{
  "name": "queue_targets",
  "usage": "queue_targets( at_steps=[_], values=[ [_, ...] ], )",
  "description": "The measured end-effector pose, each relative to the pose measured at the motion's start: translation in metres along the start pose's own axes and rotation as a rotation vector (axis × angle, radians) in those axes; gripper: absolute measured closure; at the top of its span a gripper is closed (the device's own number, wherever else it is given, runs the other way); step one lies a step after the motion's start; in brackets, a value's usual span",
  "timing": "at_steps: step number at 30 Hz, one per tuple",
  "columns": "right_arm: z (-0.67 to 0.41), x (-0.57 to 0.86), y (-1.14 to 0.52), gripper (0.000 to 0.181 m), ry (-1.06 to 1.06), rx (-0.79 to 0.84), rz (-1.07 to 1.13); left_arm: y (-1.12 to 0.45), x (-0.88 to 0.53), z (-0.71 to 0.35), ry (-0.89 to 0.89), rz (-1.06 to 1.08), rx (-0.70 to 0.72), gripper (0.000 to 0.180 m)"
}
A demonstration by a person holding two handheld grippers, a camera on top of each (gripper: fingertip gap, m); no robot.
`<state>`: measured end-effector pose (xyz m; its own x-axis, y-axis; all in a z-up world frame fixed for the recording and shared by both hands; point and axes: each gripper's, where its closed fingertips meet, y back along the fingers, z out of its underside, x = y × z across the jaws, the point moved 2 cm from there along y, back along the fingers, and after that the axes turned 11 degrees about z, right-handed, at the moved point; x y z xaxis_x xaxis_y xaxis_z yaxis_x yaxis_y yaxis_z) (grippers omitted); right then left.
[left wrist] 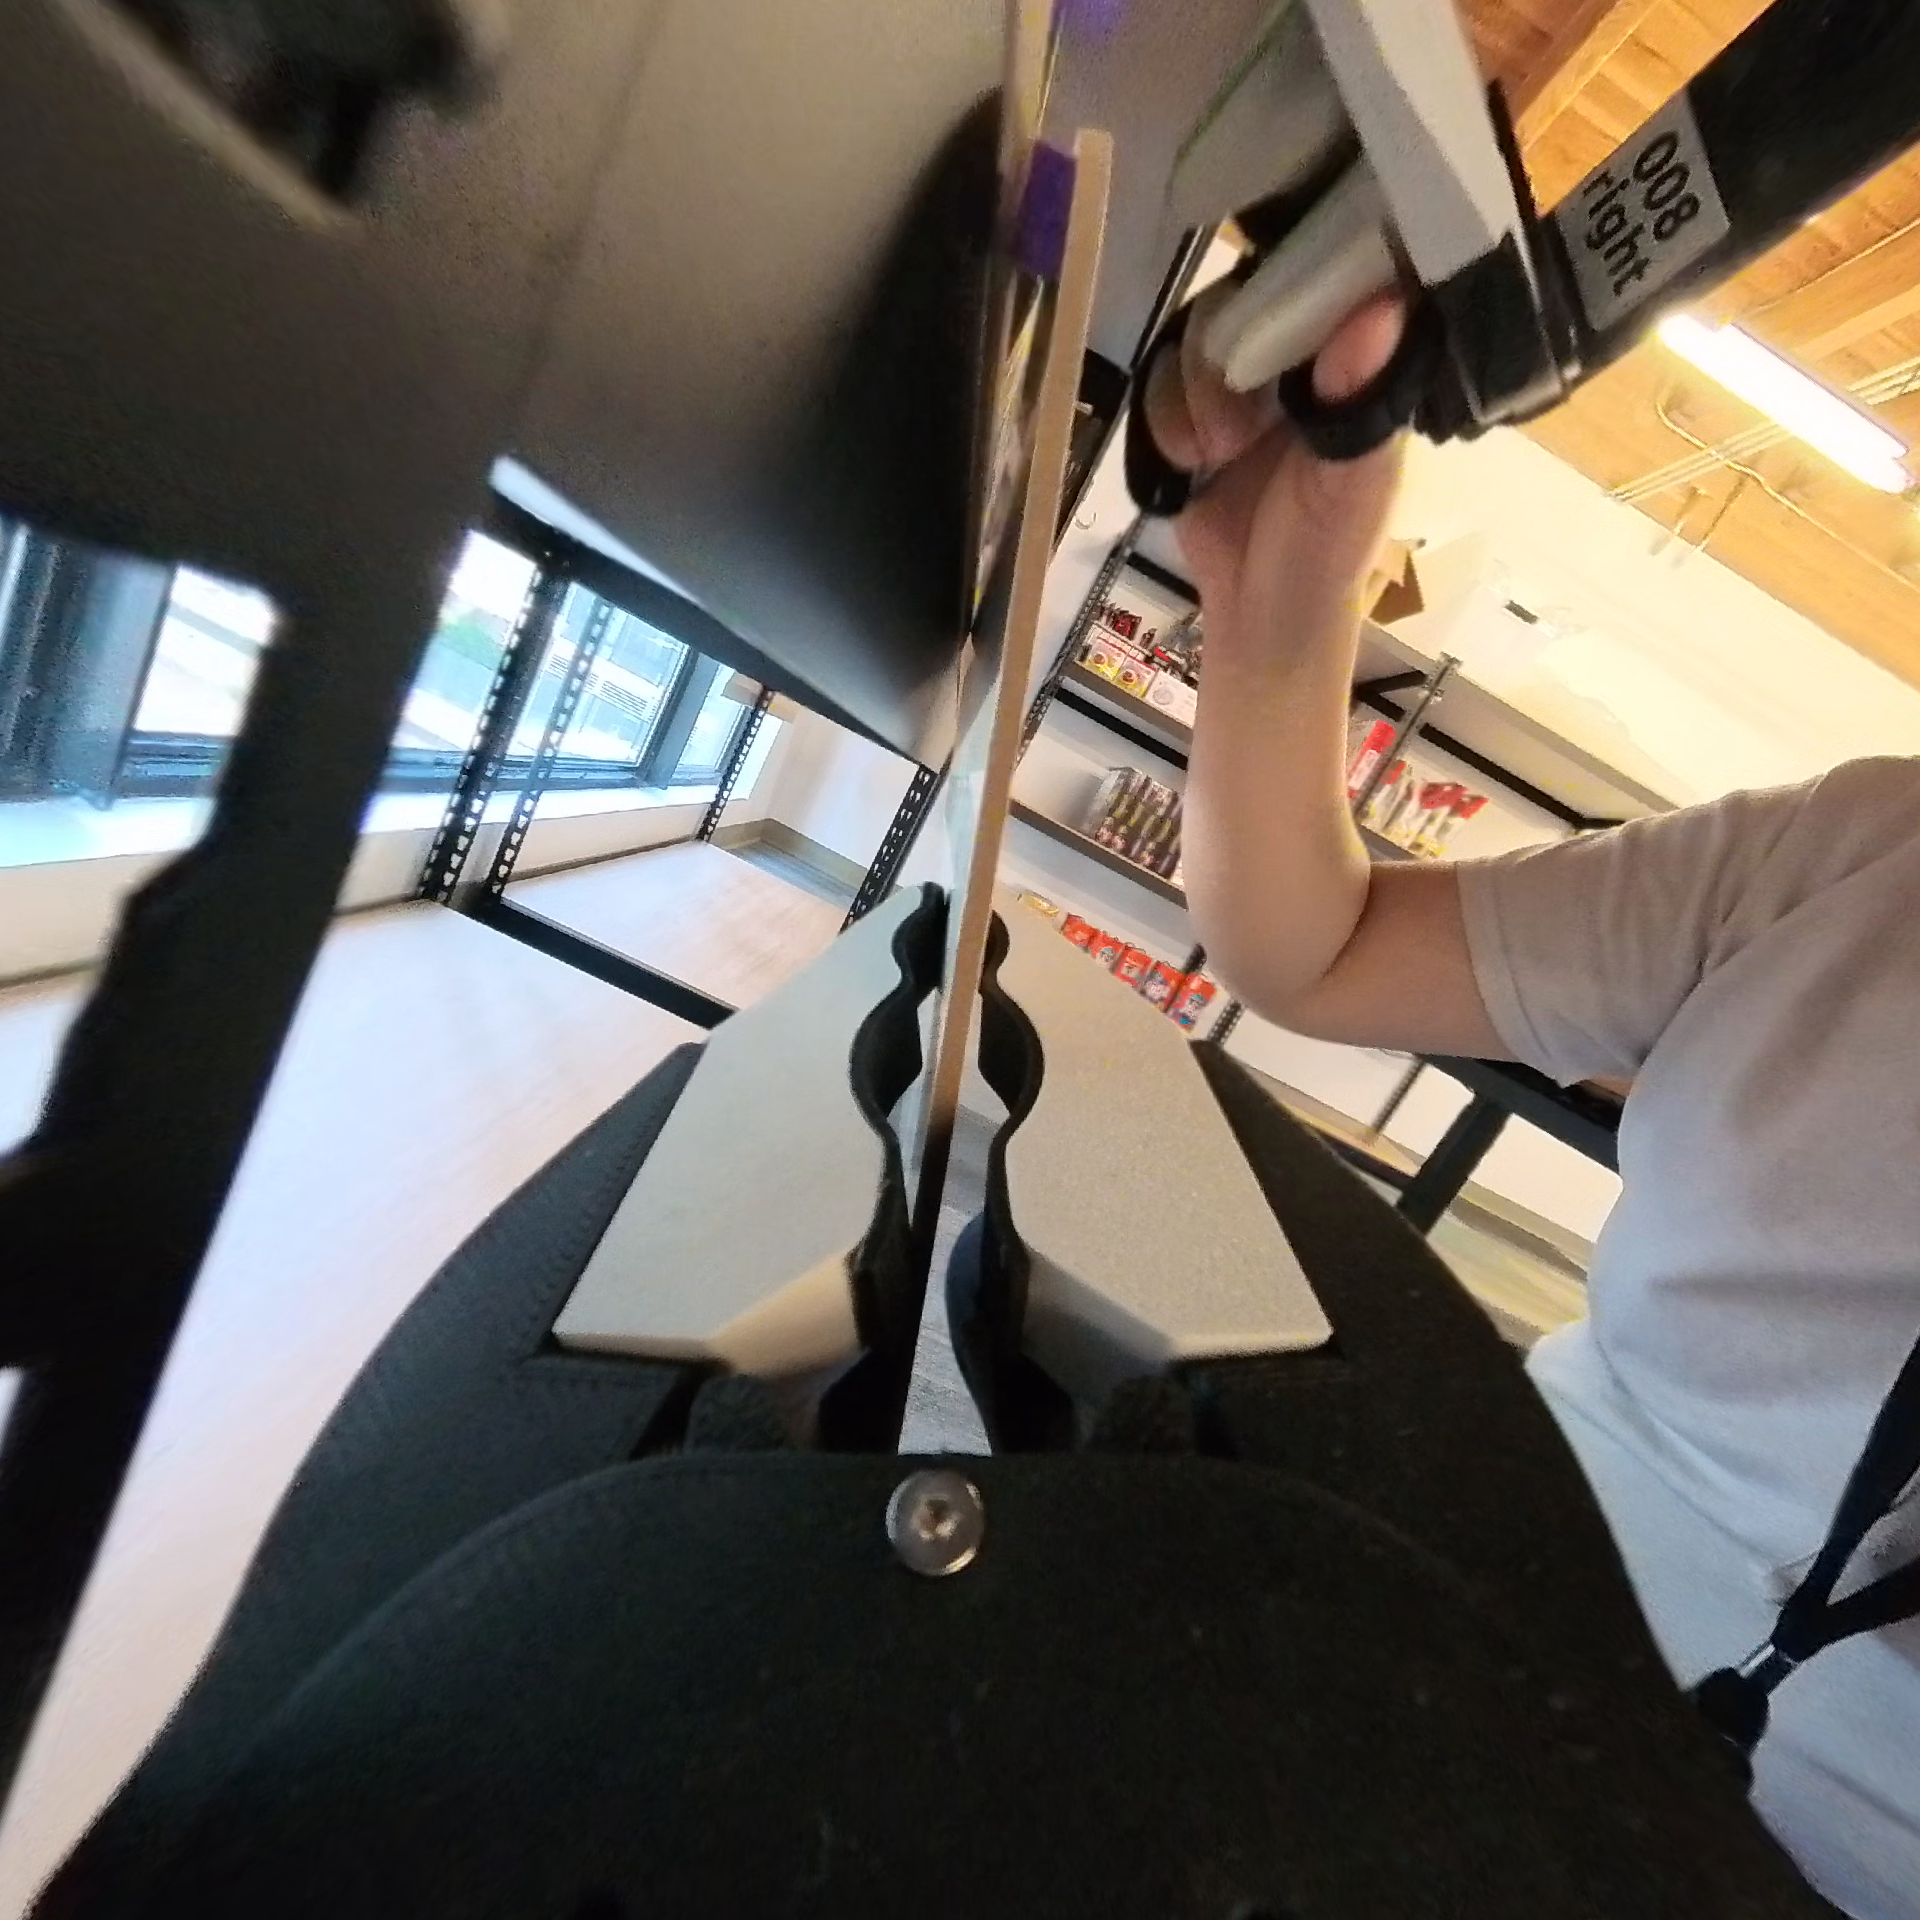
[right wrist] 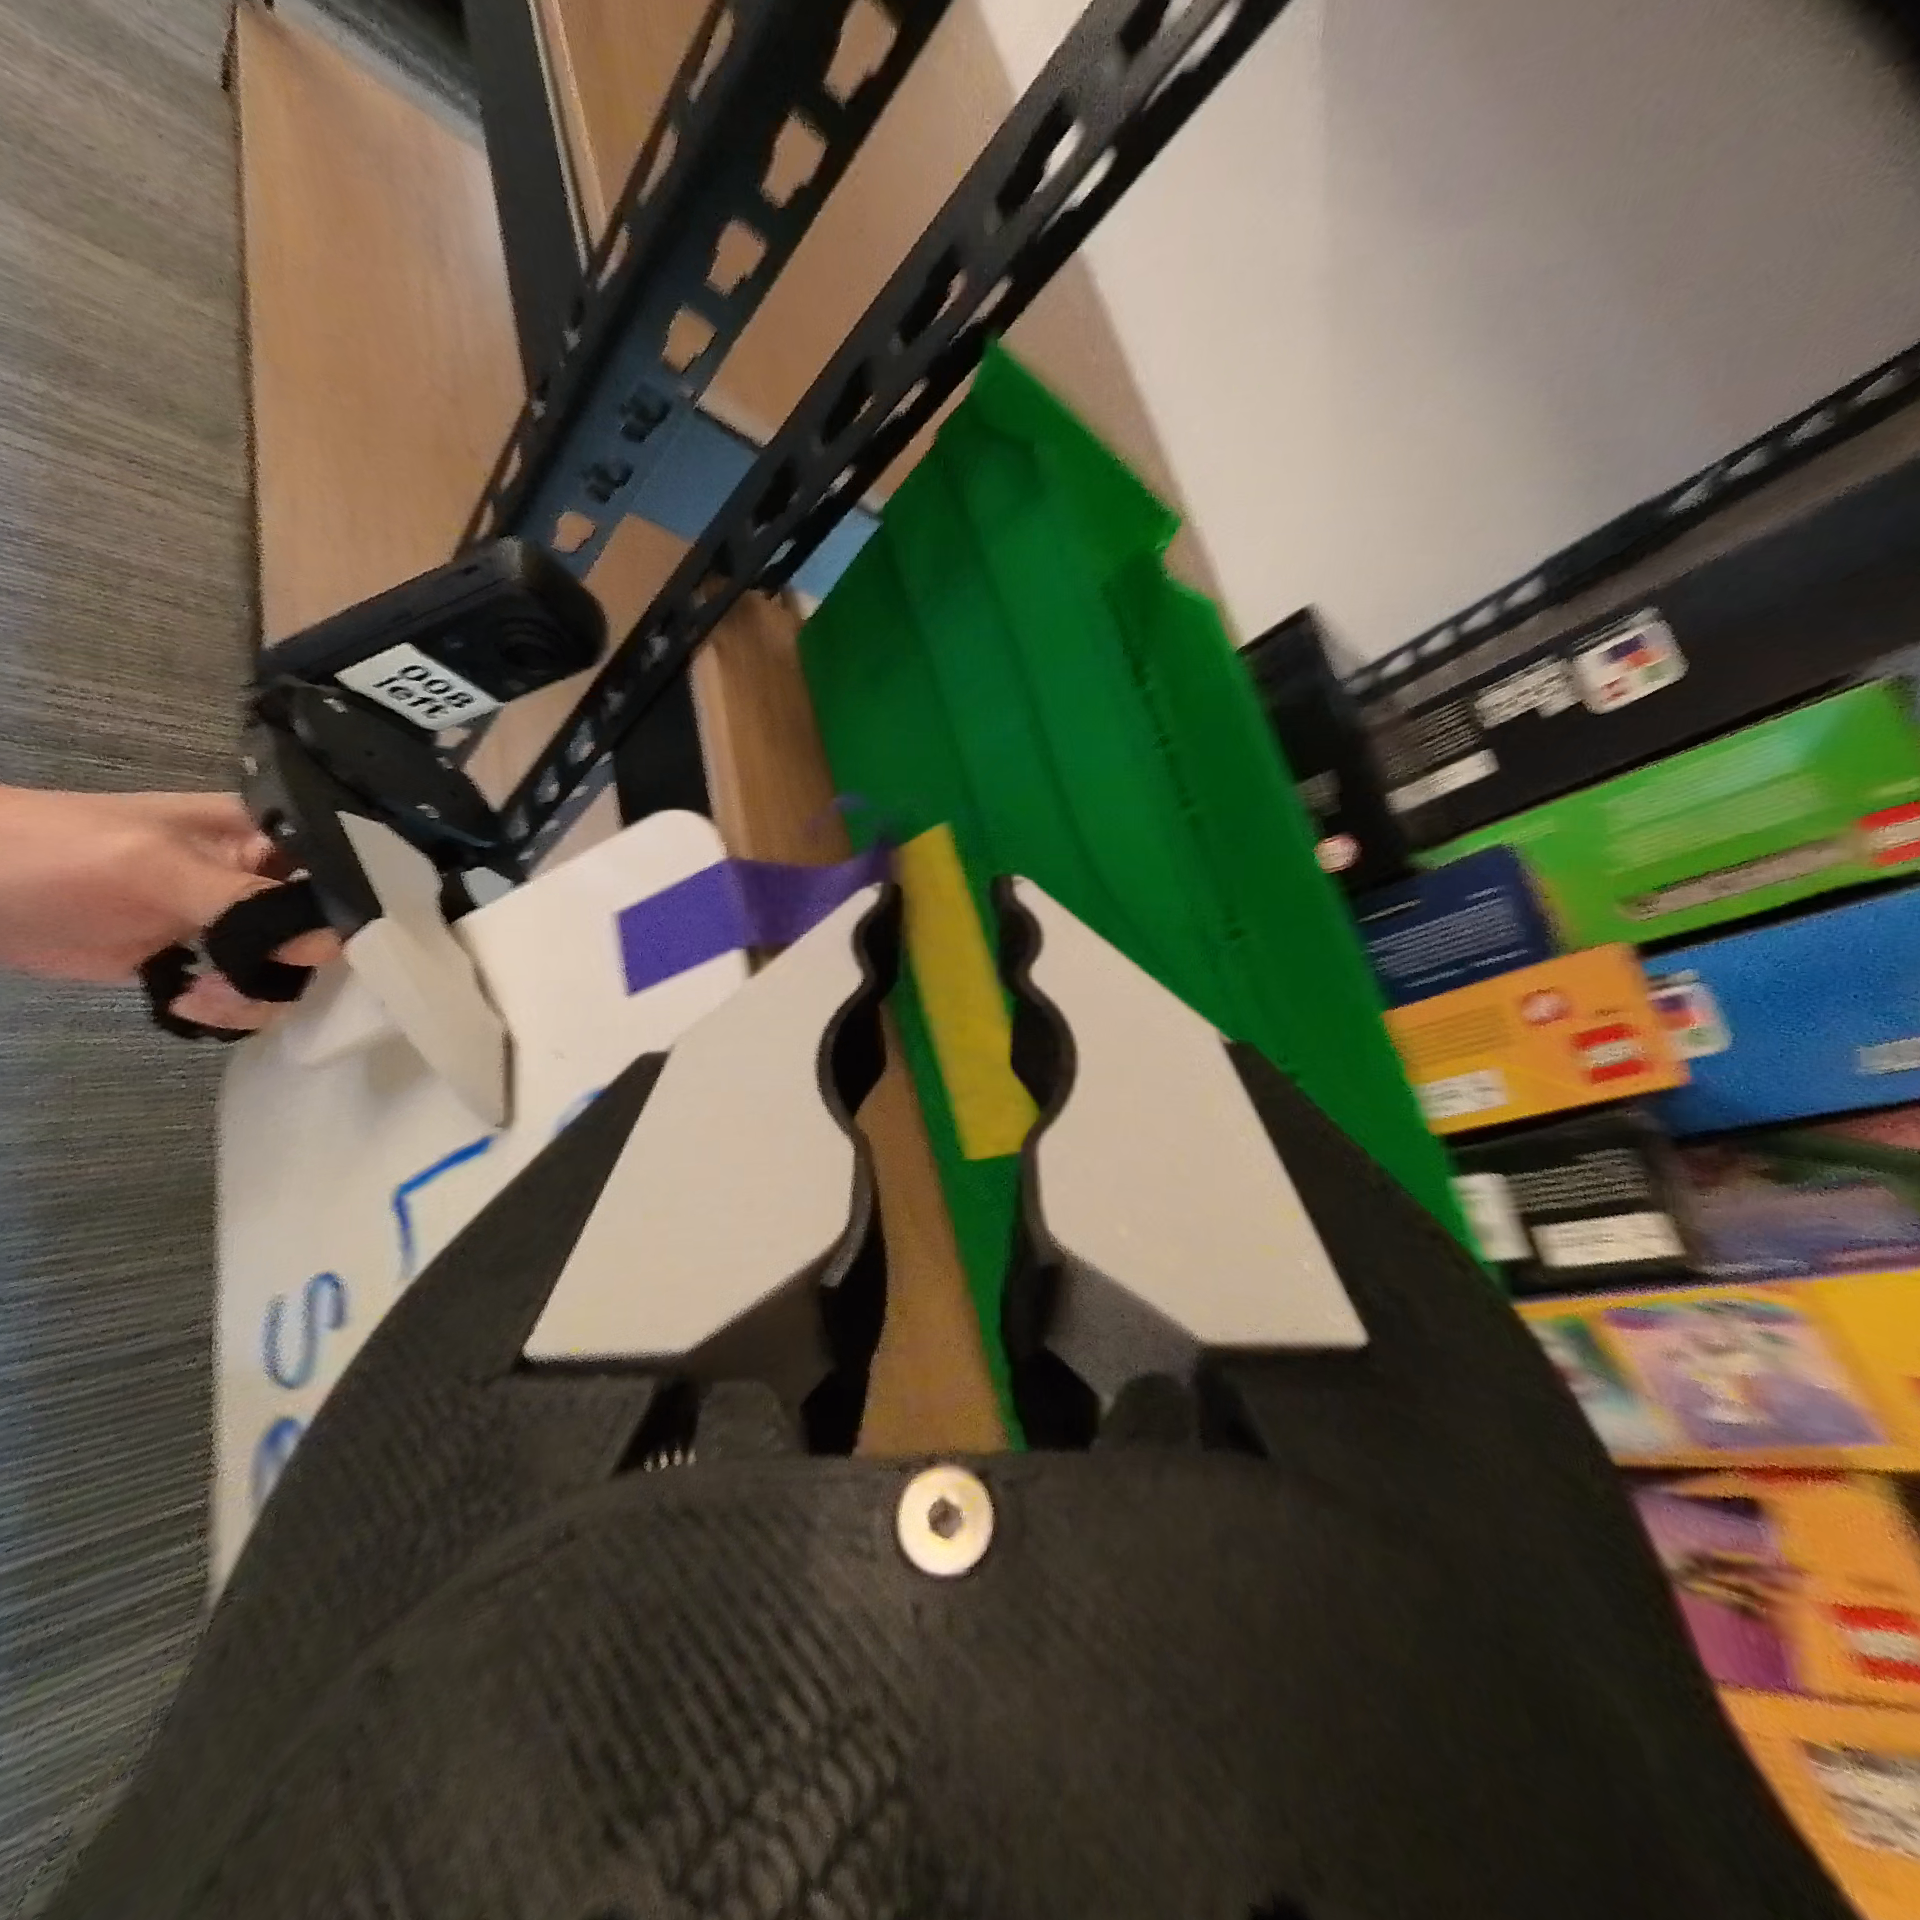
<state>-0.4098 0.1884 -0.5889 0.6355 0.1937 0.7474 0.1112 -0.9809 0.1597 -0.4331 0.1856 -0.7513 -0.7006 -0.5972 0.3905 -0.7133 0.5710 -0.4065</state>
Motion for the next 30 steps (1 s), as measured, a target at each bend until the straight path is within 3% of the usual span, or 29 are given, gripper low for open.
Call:
queue_targets(
  at_steps=[4,7,10,13,16,19,23,30],
  values=[
    [-0.004,0.053,0.009,0.136,0.148,-0.025,0.059,0.000,0.003,0.000,-0.004,-0.001,-0.003,0.178],
    [0.023,0.070,-0.005,0.123,0.179,-0.282,-0.132,0.000,0.006,0.000,-0.007,0.007,0.001,0.179],
    [0.037,0.058,-0.015,0.141,0.147,-0.467,-0.409,-0.002,0.012,-0.002,-0.024,0.021,0.000,0.178],
    [0.050,0.043,-0.014,0.174,0.129,-0.666,-0.624,-0.007,0.017,-0.003,-0.037,0.036,-0.014,0.178],
    [0.047,0.042,-0.015,0.177,0.154,-0.733,-0.671,-0.011,0.020,-0.002,-0.044,0.052,-0.015,0.178],
    [0.035,0.051,-0.015,0.178,0.176,-0.720,-0.575,-0.010,0.022,-0.006,-0.040,0.071,0.016,0.179],
    [0.015,0.086,-0.009,0.177,0.017,-0.706,-0.466,-0.005,0.022,-0.009,-0.038,0.078,0.044,0.178],
    [0.010,0.150,0.044,0.177,-0.012,-0.695,-0.396,-0.002,0.016,-0.007,-0.025,0.065,0.032,0.179]
  ],
)
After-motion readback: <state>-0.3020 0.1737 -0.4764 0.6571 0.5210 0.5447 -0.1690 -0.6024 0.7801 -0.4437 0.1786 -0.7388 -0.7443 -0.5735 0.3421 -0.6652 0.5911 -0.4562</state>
